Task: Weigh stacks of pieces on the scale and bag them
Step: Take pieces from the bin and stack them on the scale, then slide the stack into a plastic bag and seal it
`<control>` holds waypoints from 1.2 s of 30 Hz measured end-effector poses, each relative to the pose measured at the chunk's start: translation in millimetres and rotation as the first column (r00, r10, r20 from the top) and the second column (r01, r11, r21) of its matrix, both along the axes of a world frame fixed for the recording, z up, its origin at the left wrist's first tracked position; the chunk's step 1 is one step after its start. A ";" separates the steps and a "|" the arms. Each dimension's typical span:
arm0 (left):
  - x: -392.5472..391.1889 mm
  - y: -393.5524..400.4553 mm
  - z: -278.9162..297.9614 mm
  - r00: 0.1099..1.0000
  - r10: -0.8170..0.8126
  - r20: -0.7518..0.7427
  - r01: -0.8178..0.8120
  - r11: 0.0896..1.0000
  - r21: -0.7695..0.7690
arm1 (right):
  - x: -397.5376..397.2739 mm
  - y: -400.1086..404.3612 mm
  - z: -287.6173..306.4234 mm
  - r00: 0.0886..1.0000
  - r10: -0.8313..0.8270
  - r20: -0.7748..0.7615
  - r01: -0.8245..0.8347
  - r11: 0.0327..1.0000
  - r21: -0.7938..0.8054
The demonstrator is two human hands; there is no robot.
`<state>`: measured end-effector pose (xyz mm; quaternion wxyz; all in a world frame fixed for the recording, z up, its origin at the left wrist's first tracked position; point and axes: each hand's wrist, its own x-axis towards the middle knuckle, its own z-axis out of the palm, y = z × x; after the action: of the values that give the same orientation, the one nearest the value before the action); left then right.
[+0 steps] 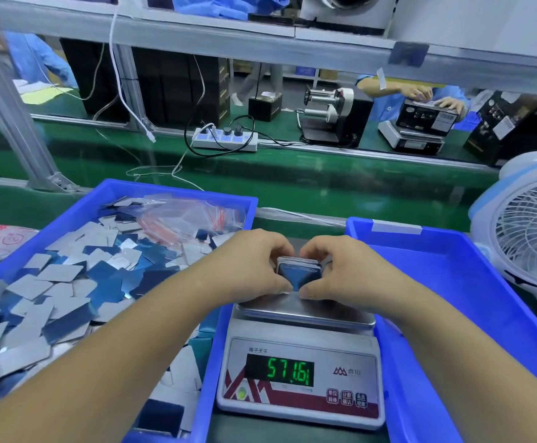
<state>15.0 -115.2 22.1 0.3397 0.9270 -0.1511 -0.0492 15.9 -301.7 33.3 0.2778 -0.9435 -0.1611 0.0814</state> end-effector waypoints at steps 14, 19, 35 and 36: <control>-50.5 -19.8 -27.4 0.990 0.046 0.131 -0.088 0.938 0.336 | -2.7 6.5 -16.0 0.972 0.054 0.228 -0.049 0.998 -0.026; -54.2 -29.7 -29.5 0.987 0.078 0.139 -0.121 0.934 0.335 | -1.2 15.1 -14.3 0.957 0.089 0.277 -0.062 0.993 -0.104; 62.9 84.0 -6.2 0.891 0.426 0.158 -0.449 0.773 0.448 | -1.0 12.0 -11.2 0.985 0.020 0.170 -0.034 0.996 0.081; 72.3 92.2 -11.9 0.875 0.450 0.177 -0.478 0.751 0.455 | -0.8 13.5 -11.2 0.985 0.017 0.171 -0.035 0.994 0.103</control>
<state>87.3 -23.0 10.2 0.0933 0.9911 0.0915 0.0266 15.1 -288.2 22.0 0.3116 -0.9288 -0.2007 -0.0041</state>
